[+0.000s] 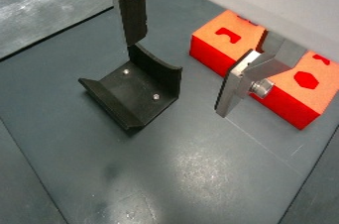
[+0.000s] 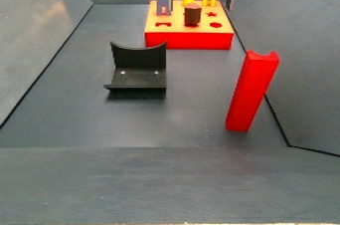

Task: Pick up the arch object. Move up. Rotate the arch object. Move to above the board. Insert the arch object.
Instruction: Pick up the arch object.

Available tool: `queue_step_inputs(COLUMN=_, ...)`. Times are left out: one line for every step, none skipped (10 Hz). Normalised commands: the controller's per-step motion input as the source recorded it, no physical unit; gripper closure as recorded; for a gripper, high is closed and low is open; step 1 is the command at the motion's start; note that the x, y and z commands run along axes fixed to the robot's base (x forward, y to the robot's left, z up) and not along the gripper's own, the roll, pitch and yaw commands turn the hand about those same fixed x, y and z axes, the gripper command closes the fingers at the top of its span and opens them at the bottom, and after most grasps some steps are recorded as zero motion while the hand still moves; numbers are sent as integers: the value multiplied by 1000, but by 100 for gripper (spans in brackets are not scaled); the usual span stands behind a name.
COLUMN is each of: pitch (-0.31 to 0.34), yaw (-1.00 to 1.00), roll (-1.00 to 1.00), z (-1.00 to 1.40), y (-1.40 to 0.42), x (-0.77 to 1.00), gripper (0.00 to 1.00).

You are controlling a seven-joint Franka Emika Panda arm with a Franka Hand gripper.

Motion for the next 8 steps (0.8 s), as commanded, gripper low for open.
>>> queue_step_inputs(pitch=10, yaw=-97, roll=0, z=0, y=603, x=-314, gripper=0)
queue_step_inputs(pitch=20, yaw=0, roll=-3, z=17, y=934, x=-400, gripper=0)
queue_step_inputs(pitch=37, yaw=-69, roll=0, z=94, y=809, x=-537, gripper=0)
queue_step_inputs(pitch=61, yaw=-186, roll=0, z=71, y=686, x=-517, gripper=0)
queue_step_inputs(pitch=79, yaw=-211, roll=-3, z=37, y=629, x=-563, gripper=0)
queue_step_inputs(pitch=71, yaw=-226, roll=-14, z=6, y=594, x=-586, gripper=0)
queue_step_inputs(pitch=-7, yaw=-237, roll=-59, z=-191, y=606, x=-337, gripper=0)
queue_step_inputs(pitch=-23, yaw=-286, roll=-49, z=-274, y=463, x=-183, gripper=0)
